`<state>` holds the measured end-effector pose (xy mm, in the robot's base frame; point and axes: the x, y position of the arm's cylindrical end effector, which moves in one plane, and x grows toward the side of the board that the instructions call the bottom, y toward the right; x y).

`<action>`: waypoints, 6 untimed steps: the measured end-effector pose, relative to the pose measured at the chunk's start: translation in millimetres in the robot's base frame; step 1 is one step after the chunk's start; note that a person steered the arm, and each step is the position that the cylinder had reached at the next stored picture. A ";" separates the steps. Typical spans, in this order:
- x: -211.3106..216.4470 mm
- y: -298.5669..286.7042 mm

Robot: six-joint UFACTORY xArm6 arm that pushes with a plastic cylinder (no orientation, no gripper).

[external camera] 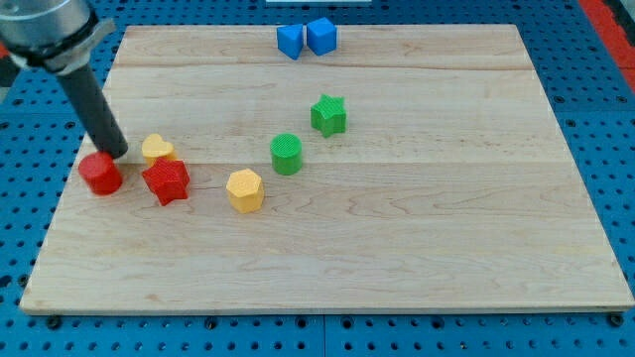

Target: Separate the yellow heart and the red star

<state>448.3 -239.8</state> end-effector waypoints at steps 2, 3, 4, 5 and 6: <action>2.0 39.3; -15.4 63.1; -8.7 104.9; 27.3 93.1; 29.7 47.1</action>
